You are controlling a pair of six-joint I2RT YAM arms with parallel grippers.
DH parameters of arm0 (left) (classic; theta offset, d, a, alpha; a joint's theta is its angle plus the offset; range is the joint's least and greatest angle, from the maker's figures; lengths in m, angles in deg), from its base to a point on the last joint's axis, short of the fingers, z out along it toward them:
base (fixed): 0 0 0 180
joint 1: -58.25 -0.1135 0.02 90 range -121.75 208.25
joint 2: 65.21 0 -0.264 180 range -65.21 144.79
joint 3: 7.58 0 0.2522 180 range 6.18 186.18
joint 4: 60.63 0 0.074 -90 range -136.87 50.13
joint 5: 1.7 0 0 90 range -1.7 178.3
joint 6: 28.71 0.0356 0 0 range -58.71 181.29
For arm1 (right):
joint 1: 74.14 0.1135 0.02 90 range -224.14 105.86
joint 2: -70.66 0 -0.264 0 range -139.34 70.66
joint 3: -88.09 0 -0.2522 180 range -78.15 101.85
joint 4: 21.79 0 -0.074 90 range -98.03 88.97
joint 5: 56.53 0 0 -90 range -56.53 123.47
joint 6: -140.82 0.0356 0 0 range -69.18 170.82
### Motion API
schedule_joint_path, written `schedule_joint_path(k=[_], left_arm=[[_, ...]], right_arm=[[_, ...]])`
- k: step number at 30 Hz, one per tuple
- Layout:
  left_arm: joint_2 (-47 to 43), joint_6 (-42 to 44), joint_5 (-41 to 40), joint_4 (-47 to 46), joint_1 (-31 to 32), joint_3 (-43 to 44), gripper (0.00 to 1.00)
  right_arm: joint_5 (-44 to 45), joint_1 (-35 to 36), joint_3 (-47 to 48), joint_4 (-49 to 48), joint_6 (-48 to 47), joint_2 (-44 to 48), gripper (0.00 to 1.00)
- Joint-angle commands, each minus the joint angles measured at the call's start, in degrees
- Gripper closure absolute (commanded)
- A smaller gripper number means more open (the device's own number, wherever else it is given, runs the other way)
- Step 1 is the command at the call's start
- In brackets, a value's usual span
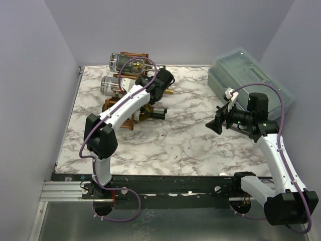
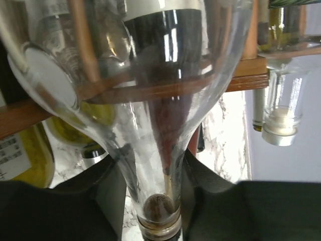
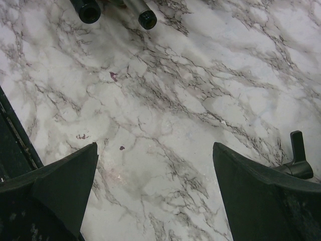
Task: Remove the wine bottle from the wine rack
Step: Pick up the wine bottle from the wine rack.
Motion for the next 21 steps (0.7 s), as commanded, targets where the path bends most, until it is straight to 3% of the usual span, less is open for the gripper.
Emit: schedule_joint_path(k=[1,4,6,21], left_arm=[[0.03,1.1,-1.59,0.11,0.18,1.47,0.77],[-0.72,1.78,-2.66,0.35,0.7,1.23,0.93],[-1.49,1.94,-3.27,0.46,1.1,0.82,0.97],[-8.06,4.56,-10.26,1.82,5.17,0.17,1.0]], right_arm=[[1.48,0.44,-0.43,-0.46,-0.76,-0.29,0.0],[1.73,0.48,-0.44,-0.54,-0.78,-0.18,0.0],[1.88,0.52,-0.41,-0.52,-0.84,-0.19,0.0],[2.14,0.51,-0.53,-0.61,-0.87,0.26,0.0]])
